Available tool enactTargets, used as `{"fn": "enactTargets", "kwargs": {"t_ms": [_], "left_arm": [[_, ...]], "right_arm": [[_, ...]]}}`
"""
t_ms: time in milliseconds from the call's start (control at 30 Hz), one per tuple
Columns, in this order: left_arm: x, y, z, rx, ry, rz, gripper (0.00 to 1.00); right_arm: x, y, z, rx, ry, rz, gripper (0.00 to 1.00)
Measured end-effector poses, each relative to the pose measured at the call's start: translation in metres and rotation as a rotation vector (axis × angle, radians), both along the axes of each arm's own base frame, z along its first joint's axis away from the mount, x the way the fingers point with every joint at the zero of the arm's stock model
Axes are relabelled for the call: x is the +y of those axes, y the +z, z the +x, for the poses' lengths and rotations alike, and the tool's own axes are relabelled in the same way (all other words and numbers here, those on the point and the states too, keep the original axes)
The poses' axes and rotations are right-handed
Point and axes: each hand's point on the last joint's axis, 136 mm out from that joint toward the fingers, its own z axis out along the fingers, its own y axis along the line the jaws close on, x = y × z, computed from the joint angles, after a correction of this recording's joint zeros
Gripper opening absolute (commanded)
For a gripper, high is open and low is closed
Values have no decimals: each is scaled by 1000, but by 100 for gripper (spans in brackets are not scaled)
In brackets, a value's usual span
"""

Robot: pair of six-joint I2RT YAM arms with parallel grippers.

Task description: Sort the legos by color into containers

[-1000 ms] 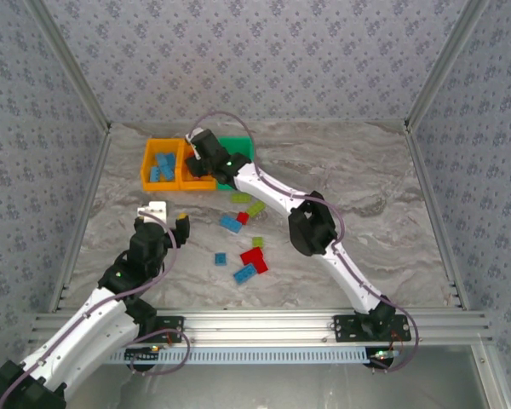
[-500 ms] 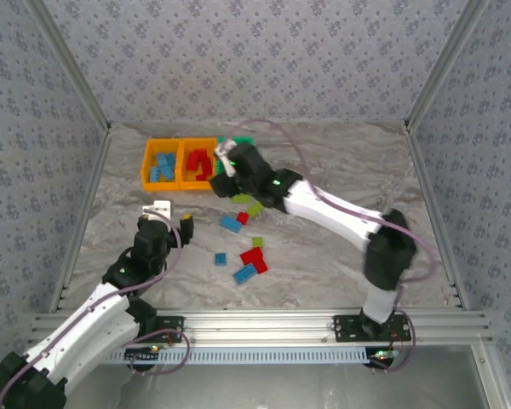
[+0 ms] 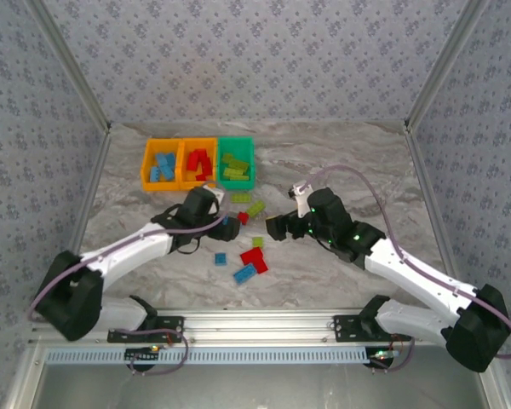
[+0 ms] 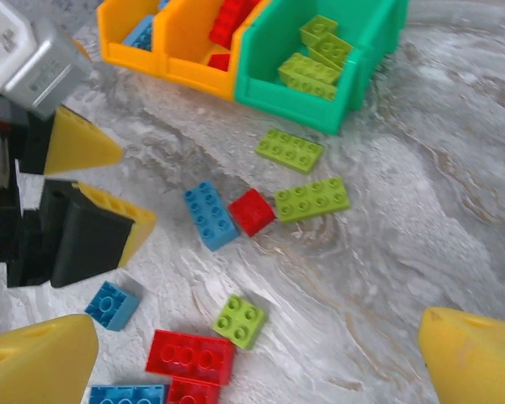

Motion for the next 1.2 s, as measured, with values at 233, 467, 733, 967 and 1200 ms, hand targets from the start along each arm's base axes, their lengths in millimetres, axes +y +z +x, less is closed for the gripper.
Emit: {"fn": "enactTargets", "kwargs": {"t_ms": [233,467,733,967,1200], "left_arm": [[-13,-40,16,104,-38,127,97],[-24,-67,31,151,-67,189,79],[-27,-70,39,150,-54,191,55],[-14,-62,24,142,-42,182,51],[8,19,35,-55,53,123,51]], "right_arm": [[-16,-15,5,63,-71,36,100],[-25,-25,10,103,-120,72,100],[-25,-26,10,149,-128,131,100],[-21,-26,6,174,-113,156,100],[-19,-23,7,171,-113,173,100]]}}
